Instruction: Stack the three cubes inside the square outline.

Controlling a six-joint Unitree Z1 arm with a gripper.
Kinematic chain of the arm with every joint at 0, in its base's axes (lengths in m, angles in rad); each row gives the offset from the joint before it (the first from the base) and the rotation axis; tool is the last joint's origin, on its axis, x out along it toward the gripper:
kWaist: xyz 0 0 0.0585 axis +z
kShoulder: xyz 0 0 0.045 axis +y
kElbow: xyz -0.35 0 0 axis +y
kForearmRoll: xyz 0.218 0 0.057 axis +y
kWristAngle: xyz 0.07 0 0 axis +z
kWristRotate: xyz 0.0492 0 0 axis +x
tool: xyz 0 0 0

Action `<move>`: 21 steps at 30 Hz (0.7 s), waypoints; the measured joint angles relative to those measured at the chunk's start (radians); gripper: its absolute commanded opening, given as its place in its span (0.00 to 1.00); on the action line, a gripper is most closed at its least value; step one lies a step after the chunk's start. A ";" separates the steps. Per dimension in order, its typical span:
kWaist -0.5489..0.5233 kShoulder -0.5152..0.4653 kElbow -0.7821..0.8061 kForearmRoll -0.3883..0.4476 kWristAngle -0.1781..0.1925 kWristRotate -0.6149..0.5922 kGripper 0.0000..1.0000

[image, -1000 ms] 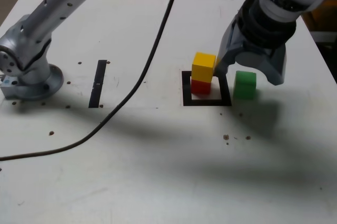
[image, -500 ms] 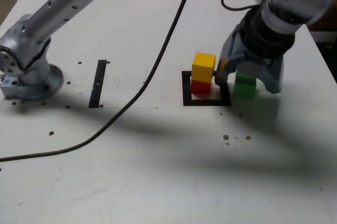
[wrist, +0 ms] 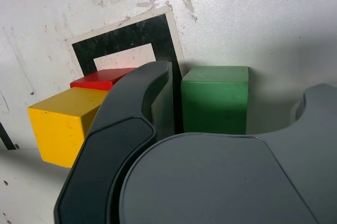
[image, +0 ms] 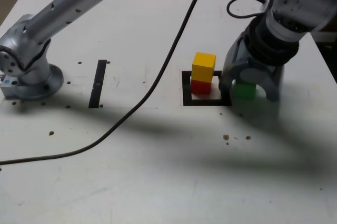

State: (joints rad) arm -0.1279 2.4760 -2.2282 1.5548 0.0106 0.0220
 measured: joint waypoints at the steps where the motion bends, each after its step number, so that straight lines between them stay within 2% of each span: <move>1: 0.001 0.001 -0.002 0.001 0.000 0.001 0.80; 11: 0.015 0.010 -0.012 0.003 0.012 0.001 0.55; 21: 0.015 0.010 -0.012 0.009 0.018 0.001 0.41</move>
State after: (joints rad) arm -0.1134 2.4857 -2.2406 1.5638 0.0288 0.0234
